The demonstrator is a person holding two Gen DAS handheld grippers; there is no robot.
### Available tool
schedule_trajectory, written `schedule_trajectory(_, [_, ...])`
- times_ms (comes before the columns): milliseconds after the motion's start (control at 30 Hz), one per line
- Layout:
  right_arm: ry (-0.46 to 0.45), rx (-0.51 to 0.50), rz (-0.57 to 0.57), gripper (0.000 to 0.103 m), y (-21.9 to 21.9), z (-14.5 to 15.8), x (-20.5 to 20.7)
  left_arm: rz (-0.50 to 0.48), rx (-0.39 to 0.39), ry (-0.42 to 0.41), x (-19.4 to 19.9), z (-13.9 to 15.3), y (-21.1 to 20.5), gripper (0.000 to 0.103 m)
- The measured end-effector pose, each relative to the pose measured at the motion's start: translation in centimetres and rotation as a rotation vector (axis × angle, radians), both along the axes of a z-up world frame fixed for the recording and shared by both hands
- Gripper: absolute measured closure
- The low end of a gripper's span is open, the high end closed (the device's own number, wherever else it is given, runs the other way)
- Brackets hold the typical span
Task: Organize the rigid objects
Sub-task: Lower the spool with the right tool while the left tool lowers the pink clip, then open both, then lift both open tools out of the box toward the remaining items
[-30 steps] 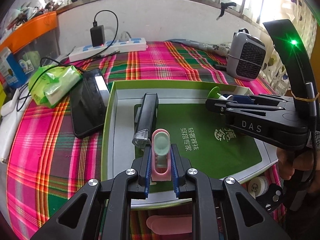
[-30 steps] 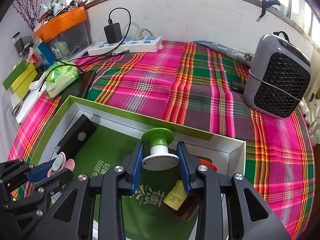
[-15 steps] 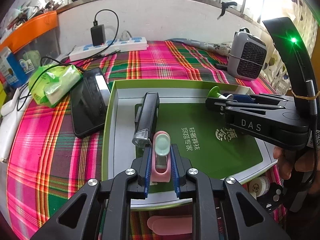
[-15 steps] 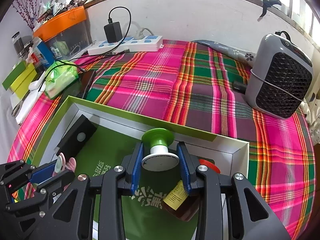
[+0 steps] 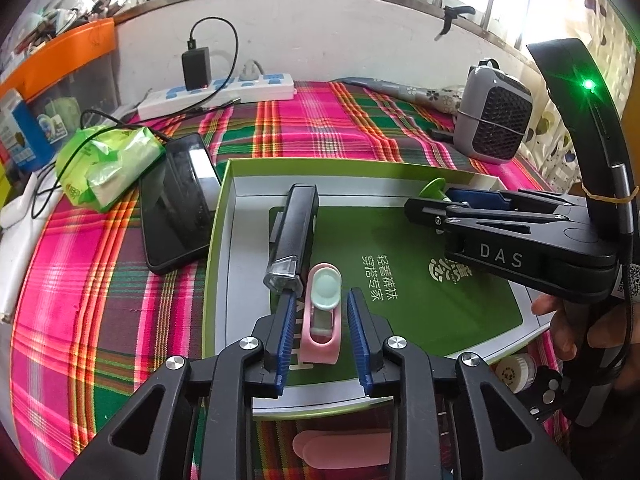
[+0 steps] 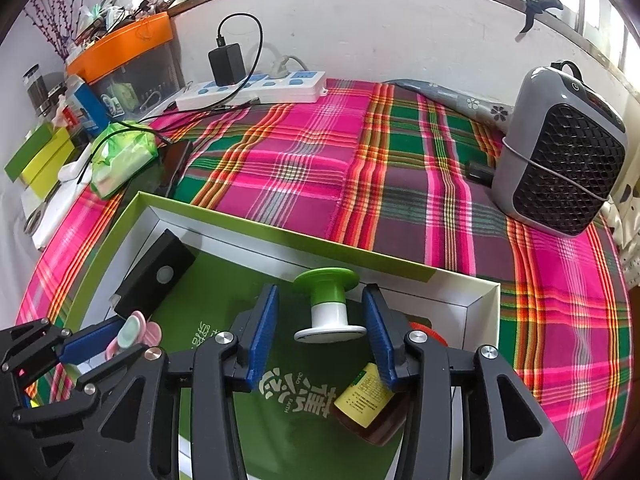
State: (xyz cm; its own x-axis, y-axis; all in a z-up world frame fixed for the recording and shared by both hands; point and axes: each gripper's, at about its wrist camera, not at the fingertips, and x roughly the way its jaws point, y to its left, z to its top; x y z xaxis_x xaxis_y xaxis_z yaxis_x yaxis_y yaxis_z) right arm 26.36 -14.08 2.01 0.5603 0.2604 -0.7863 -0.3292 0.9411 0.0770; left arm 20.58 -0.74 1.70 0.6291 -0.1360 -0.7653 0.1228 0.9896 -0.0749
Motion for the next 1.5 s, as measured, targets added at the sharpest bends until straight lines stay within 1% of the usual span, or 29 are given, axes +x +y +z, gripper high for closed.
schedule_trajectory(200, [-0.009,0.002,0.005,0.058,0.1,0.1,-0.2,-0.005,-0.005,-0.008,-0.3,0.3,-0.1,0.072])
schedule_trajectory(333, [-0.020,0.005,0.003,0.057,0.0,0.4,-0.4,0.001,-0.006,-0.008,-0.6,0.5,-0.1,0.071])
schedule_trajectory(467, [-0.029,0.020,0.008,0.052,0.0,0.7,-0.7,-0.001,-0.006,-0.018,-0.9,0.8,-0.2,0.071])
schedule_trajectory(567, [-0.037,0.021,0.007,0.052,0.0,1.0,-1.0,-0.002,-0.005,-0.029,-1.3,1.2,-0.2,0.070])
schedule_trajectory(700, [-0.049,0.023,0.004,0.052,0.0,1.5,-1.5,-0.004,-0.010,-0.041,-1.9,1.7,-0.3,0.066])
schedule_trajectory(1067, [-0.077,0.030,-0.016,0.052,-0.6,2.6,-3.1,-0.010,-0.008,-0.070,-3.7,2.9,-0.4,0.066])
schedule_trajectory(1500, [-0.114,0.051,-0.043,0.052,-1.5,3.8,-6.2,-0.012,-0.018,-0.098,-6.5,3.9,-0.2,0.066])
